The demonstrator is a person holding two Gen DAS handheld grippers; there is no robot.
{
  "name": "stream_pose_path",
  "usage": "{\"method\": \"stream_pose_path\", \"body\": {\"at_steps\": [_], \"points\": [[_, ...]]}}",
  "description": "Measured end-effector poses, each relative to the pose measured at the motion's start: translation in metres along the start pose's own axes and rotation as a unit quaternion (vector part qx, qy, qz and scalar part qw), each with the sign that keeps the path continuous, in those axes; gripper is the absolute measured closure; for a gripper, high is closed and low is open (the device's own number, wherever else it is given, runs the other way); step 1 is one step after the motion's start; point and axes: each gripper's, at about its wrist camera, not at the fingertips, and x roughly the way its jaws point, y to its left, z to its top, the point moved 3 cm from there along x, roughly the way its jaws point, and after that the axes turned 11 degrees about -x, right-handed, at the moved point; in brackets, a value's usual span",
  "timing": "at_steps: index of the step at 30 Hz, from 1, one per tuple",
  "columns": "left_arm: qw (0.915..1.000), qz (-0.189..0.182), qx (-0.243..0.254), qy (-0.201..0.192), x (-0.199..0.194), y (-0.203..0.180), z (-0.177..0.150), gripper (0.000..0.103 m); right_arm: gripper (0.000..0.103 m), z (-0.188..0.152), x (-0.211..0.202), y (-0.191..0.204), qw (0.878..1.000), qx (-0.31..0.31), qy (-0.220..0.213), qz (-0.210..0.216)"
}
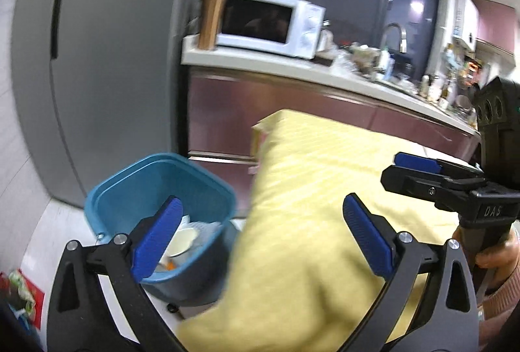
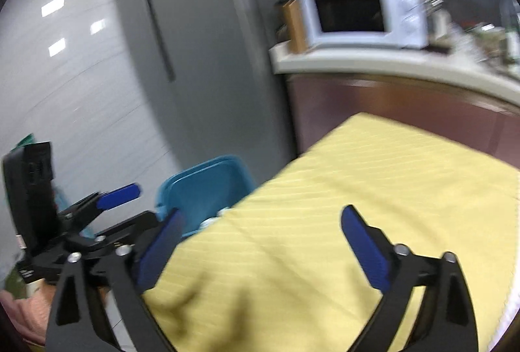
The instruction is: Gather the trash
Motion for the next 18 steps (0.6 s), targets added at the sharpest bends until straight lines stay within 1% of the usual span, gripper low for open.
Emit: {"method": "stream_pose_path", "body": {"at_steps": [1,3,7,10,11,14,18], "points": [[1.0000,-0.005,0.003,-0.006,-0.002,-0.010,-0.002,0.006,0.007,-0.006,-0.014,-0.005,1.000,0.002,-0.012,-0.023],[0.9998,-0.011,0.008,-0.016,-0.005,-0.024,-0.007,0.006,0.007,-0.016,-0.030,-0.013,0.998,0.005,-0.026,-0.055],[0.9994,-0.026,0.003,-0.023,-0.007,-0.048,-0.013,0.006,0.007,-0.036,-0.056,-0.026,0.992,0.008,-0.041,-0.116],[0.9990,-0.028,0.007,-0.035,-0.010,-0.065,-0.017,0.006,0.007,-0.048,-0.075,-0.036,0.988,0.013,-0.054,-0.141],[0.9988,-0.027,0.009,-0.039,-0.012,-0.069,-0.018,0.006,0.007,-0.052,-0.082,-0.039,0.986,0.013,-0.061,-0.156],[0.9984,-0.025,0.017,-0.048,-0.016,-0.083,-0.022,0.006,0.007,-0.059,-0.092,-0.038,0.981,0.011,-0.071,-0.178],[0.9974,-0.017,0.026,-0.065,-0.021,-0.095,-0.027,0.006,0.007,-0.068,-0.105,-0.037,0.977,0.009,-0.083,-0.197]]}}
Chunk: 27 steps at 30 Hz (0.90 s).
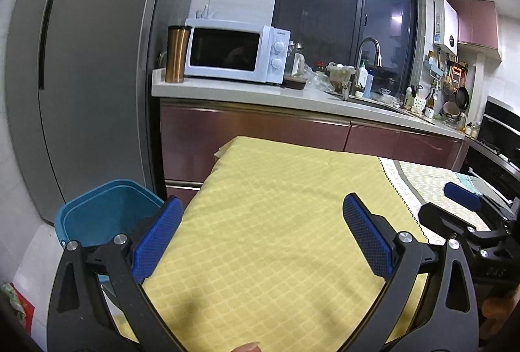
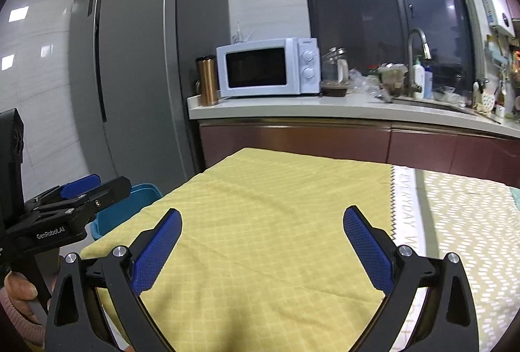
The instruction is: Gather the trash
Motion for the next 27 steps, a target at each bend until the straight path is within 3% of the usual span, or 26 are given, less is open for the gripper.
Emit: {"method": "stream_pose_path", "body": {"at_steps": [9,27], "points": [[0.9989,0.012,0.024,-0.040,-0.019,-0.014,-0.007,0.006,0.007,-0.008,-0.019,-0.006,1.000,0.010,-0.019,-0.019],[0.9969,0.017,0.042,-0.064,-0.028,-0.022,-0.010,0.006,0.007,-0.014,-0.029,-0.013,0.999,0.015,-0.032,-0.040]]}}
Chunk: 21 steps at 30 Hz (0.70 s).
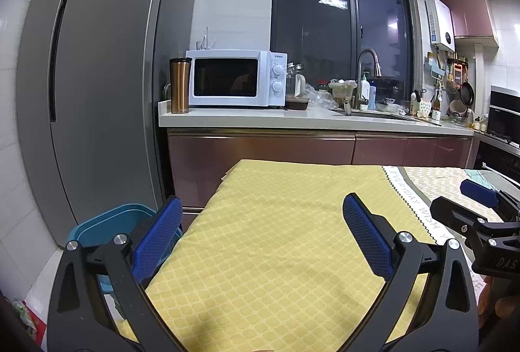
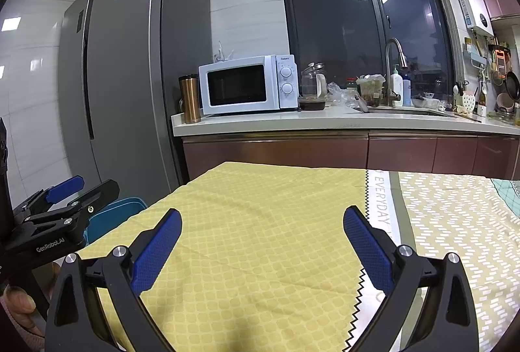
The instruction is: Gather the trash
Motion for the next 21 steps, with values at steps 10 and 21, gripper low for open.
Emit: {"method": "stream_pose_path", "body": {"at_steps": [10,21], "points": [[1.0000,0.000,0.003,-0.001,-0.0005,-0.0031,-0.0021,0.006,0.007,0.0008,-0.0036,-0.0036,1.000,0.004,-0.006,-0.006],[1.0000,-0.002,0.001,0.000,0.0023,-0.0011,0.0011,0.006,0.007,0.0010,-0.0040,-0.0049,1.000,0.006,-0.008,-0.006]]}}
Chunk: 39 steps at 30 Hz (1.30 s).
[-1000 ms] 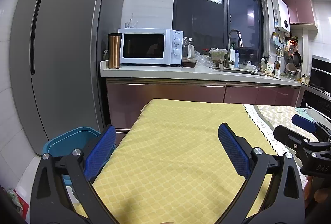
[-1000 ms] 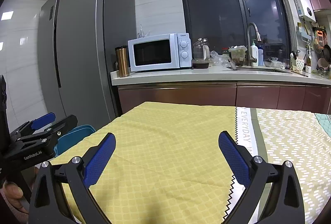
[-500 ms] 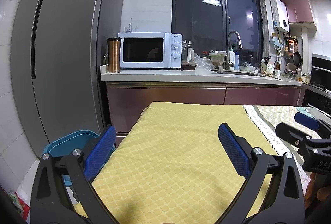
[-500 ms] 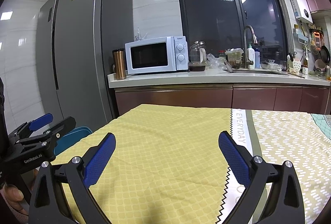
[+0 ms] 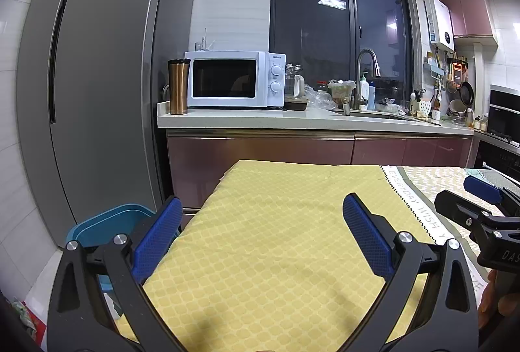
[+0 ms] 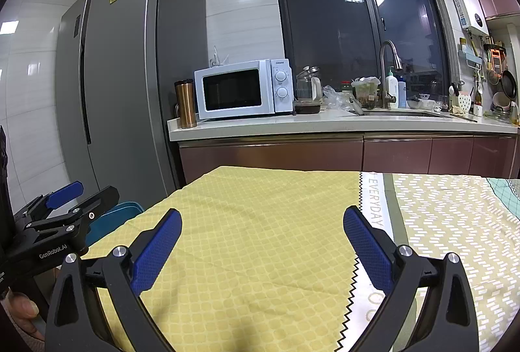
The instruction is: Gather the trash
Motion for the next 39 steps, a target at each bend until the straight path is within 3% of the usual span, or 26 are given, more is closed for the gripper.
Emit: {"method": "stream_pose_path", "body": {"at_steps": [39], "points": [[0.9999,0.007,0.006,-0.012,0.0031,0.0051,0.0091,0.006,0.007,0.0019,-0.0014,0.0016,1.000,0.009,-0.004,-0.006]]}}
